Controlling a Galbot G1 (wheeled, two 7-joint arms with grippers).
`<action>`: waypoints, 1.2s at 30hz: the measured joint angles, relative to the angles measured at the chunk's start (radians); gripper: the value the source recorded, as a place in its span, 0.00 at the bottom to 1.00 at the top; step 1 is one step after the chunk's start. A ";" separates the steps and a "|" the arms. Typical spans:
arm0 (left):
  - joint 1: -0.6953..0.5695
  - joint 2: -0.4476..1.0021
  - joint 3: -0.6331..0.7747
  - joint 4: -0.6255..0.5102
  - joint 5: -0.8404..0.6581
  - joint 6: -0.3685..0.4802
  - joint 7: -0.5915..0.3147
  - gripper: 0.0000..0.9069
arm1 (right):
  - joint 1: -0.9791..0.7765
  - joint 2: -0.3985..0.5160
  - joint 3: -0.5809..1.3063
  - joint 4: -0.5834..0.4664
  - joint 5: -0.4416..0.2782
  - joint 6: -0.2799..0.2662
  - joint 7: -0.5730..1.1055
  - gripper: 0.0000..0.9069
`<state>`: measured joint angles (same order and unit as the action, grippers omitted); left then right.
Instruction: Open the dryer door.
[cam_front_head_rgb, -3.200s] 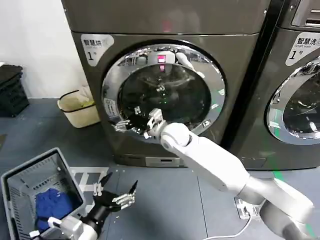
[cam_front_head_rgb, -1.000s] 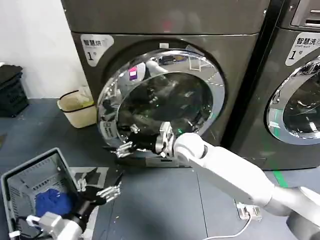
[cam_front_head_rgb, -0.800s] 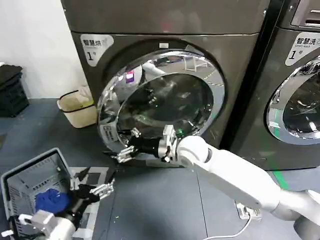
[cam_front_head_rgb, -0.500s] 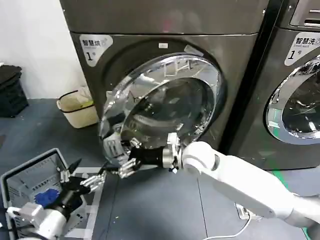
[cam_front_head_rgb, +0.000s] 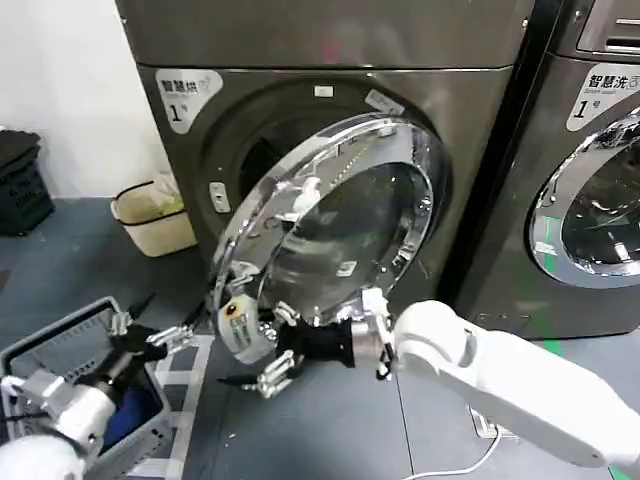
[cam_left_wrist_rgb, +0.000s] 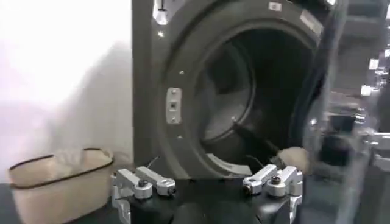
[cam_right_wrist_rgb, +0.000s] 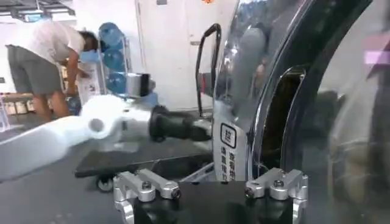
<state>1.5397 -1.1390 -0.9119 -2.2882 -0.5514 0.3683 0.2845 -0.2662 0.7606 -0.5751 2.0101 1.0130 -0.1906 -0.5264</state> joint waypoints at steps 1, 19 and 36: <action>-0.010 0.019 0.010 0.012 0.000 -0.012 0.012 1.00 | -0.012 -0.014 0.012 0.010 0.000 0.003 0.002 1.00; -0.231 0.311 0.232 0.154 -0.164 -0.128 0.179 1.00 | -0.665 -0.241 0.717 0.168 -0.054 0.048 0.064 1.00; -0.393 0.357 0.419 0.128 -0.177 -0.139 0.182 1.00 | -1.435 -0.049 1.572 0.246 -0.185 0.133 0.156 1.00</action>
<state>1.1462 -0.7821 -0.4932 -2.1598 -0.7284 0.2290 0.4669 -1.7011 0.7112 0.9972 2.2559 0.8284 -0.0576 -0.3706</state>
